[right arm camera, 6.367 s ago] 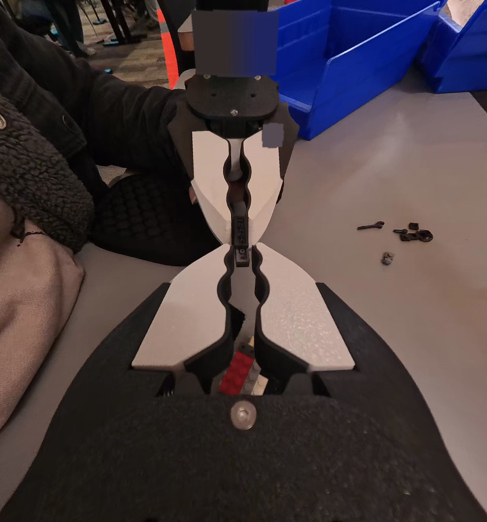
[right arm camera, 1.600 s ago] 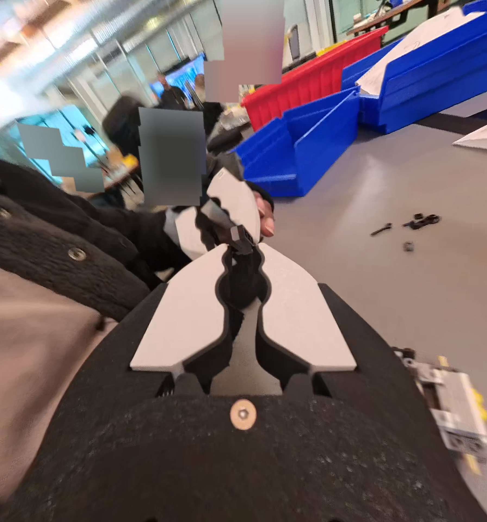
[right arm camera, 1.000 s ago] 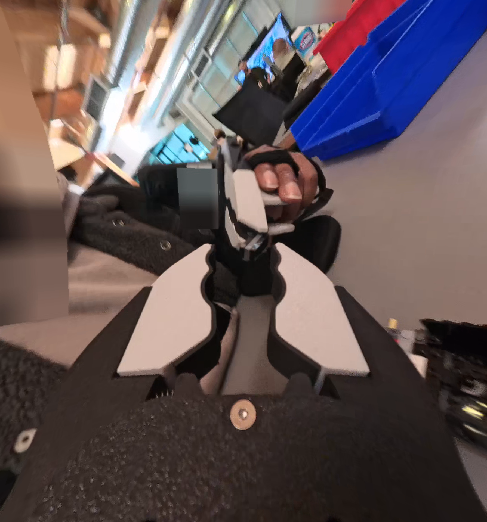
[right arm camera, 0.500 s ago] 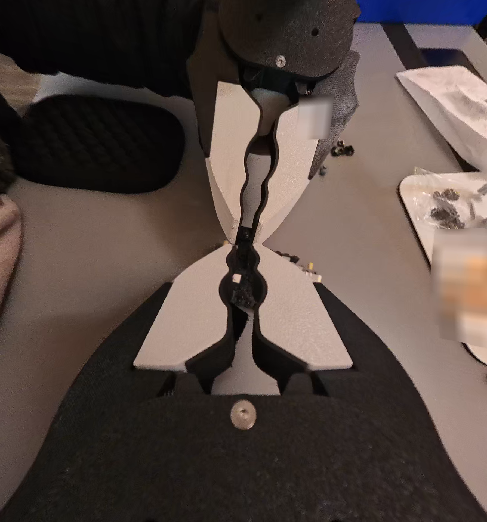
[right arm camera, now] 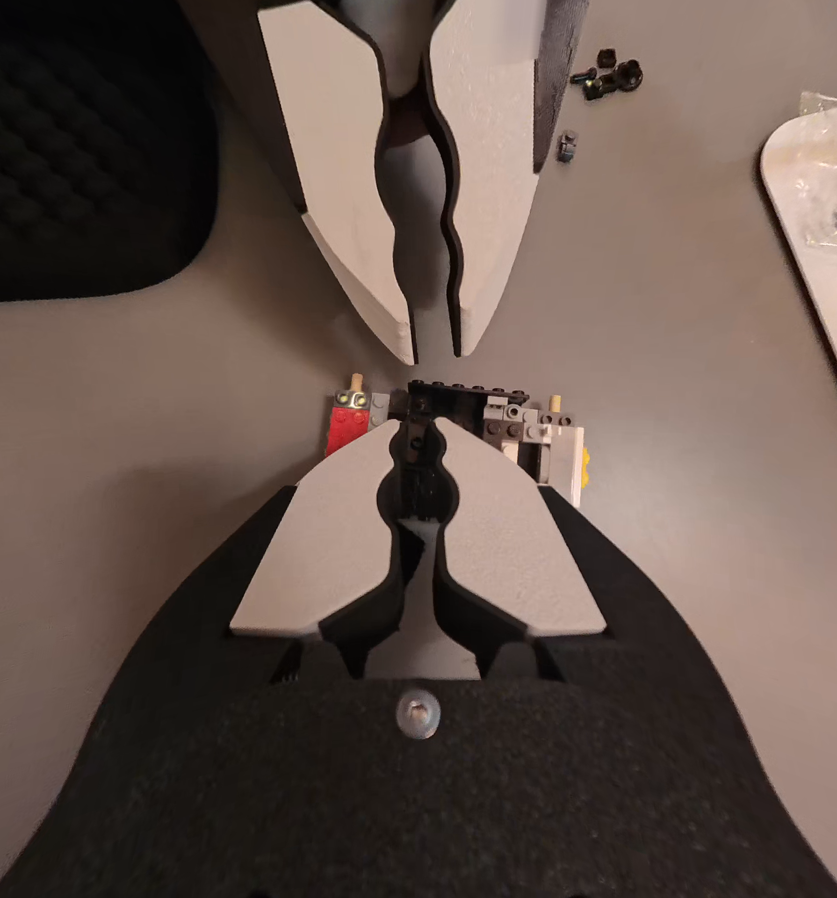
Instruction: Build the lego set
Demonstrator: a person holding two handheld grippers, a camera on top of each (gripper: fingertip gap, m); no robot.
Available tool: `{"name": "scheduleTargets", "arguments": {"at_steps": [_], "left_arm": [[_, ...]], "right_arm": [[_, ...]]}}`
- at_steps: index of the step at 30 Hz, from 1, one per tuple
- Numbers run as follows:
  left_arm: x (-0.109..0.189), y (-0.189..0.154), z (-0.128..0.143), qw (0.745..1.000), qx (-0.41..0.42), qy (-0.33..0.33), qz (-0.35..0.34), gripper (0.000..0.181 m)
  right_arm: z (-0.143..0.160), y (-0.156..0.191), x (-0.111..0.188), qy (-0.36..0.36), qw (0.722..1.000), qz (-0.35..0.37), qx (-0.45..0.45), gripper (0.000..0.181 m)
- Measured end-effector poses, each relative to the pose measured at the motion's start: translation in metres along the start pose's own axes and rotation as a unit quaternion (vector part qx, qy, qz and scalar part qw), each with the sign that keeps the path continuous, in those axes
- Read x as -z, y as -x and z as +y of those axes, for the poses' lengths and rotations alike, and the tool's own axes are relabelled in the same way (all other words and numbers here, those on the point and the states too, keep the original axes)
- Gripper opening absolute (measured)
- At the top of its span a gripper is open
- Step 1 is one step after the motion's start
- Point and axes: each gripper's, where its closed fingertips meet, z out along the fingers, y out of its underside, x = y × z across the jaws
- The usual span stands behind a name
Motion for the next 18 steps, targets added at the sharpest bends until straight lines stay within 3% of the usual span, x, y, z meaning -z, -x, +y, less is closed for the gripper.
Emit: {"name": "scheduleTargets", "arguments": {"at_steps": [11, 18], "left_arm": [[-0.0084, -0.0042, 0.0038, 1.000, -0.003, 0.010, -0.002, 0.013], [-0.0100, 0.0042, 0.0005, 0.999, -0.001, 0.018, -0.040, 0.007]], "right_arm": [[0.0039, 0.0001, -0.0046, 0.017, 1.000, 0.006, 0.007, 0.007], [0.0046, -0.0010, -0.0049, 0.025, 1.000, 0.014, 0.011, 0.007]]}}
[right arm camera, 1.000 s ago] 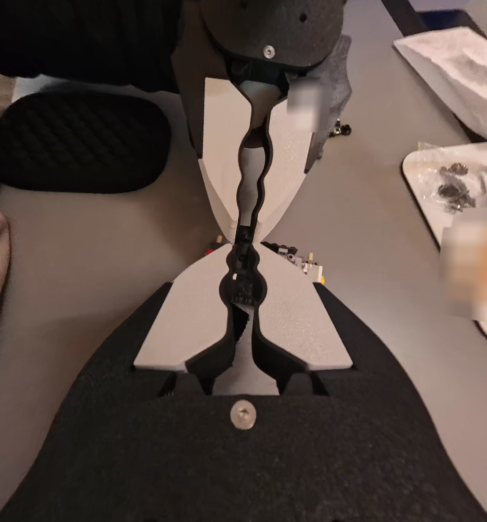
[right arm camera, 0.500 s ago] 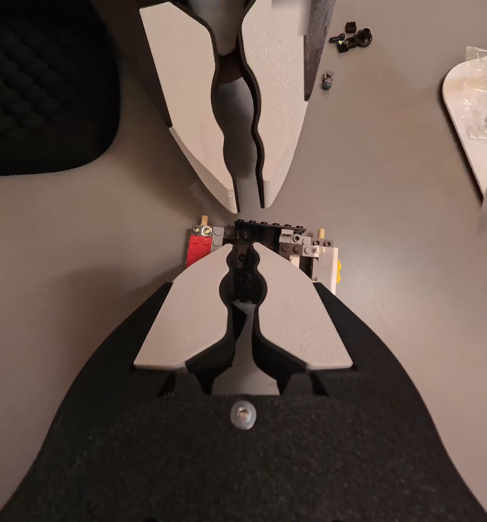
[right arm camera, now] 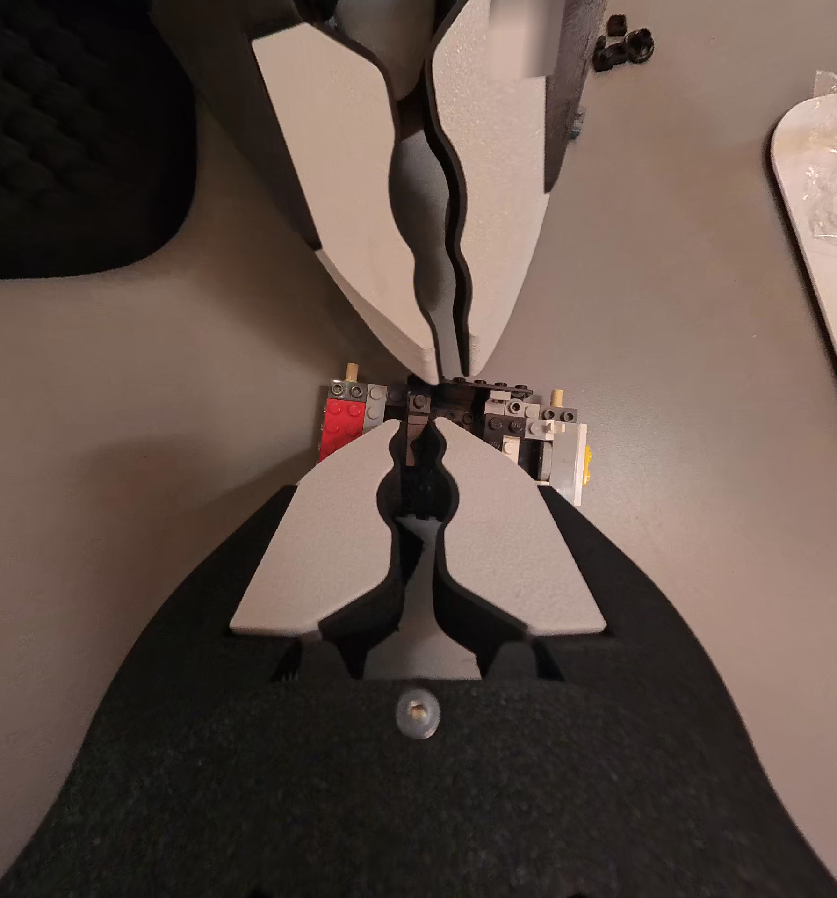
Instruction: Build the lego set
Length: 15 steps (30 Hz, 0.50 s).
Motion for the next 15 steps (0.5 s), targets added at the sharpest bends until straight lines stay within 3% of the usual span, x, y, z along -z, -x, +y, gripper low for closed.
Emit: {"name": "scheduleTargets", "arguments": {"at_steps": [15], "left_arm": [[-0.0059, 0.0007, 0.0019, 0.997, -0.038, 0.052, -0.042, 0.006]], "right_arm": [[0.0018, -0.0005, -0.0004, 0.023, 0.999, 0.001, -0.028, 0.012]]}}
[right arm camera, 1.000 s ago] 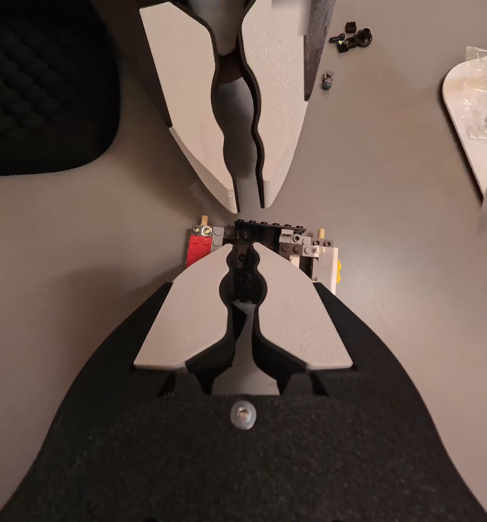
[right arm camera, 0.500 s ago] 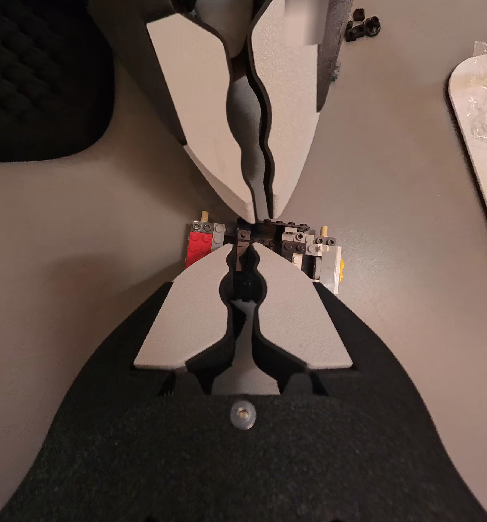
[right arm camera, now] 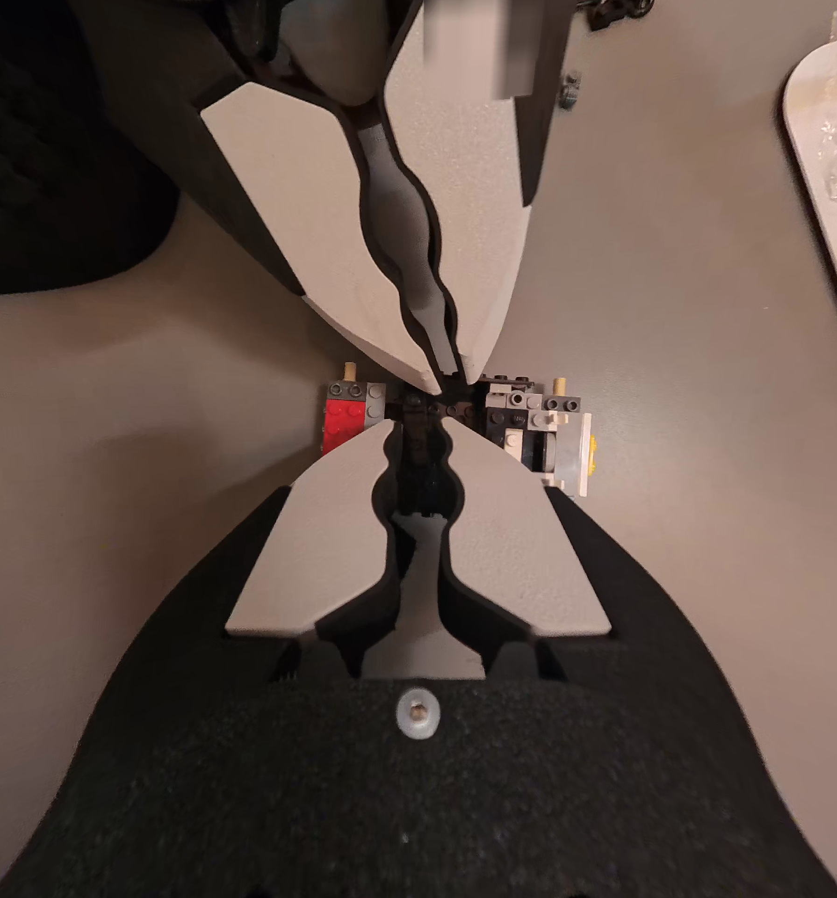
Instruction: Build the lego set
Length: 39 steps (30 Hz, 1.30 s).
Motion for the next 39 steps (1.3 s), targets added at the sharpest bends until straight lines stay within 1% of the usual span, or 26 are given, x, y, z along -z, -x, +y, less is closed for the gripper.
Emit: {"name": "scheduleTargets", "arguments": {"at_steps": [5, 9, 13, 19, 23, 29, 36, 39], "left_arm": [[0.000, 0.001, 0.000, 1.000, 0.000, 0.002, -0.003, 0.006], [-0.001, 0.001, 0.000, 1.000, 0.005, -0.001, -0.001, 0.006], [-0.001, 0.002, -0.001, 1.000, 0.016, -0.006, 0.002, 0.005], [-0.001, 0.002, -0.001, 1.000, 0.021, -0.009, 0.004, 0.005], [-0.001, 0.002, -0.001, 1.000, 0.023, -0.011, 0.005, 0.005], [-0.001, 0.001, -0.001, 0.999, 0.029, -0.014, 0.009, 0.006], [-0.001, 0.000, -0.001, 0.999, 0.028, -0.015, 0.011, 0.006], [-0.001, 0.000, -0.001, 0.999, 0.028, -0.016, 0.012, 0.006]], "right_arm": [[-0.003, -0.009, 0.014, -0.021, 1.000, 0.000, -0.021, 0.013], [-0.004, -0.006, 0.020, -0.017, 1.000, -0.004, -0.010, 0.013], [-0.005, -0.001, 0.016, 0.002, 1.000, -0.011, 0.002, 0.013], [0.000, 0.000, 0.006, 0.046, 0.999, 0.003, 0.015, 0.014], [0.003, -0.002, 0.002, 0.065, 0.998, 0.013, -0.005, 0.008], [0.003, -0.002, 0.001, 0.090, 0.995, 0.003, -0.050, 0.007], [0.002, 0.001, 0.002, 0.109, 0.992, -0.019, -0.057, 0.007], [0.004, 0.000, 0.002, 0.118, 0.991, -0.017, -0.056, 0.007]]}}
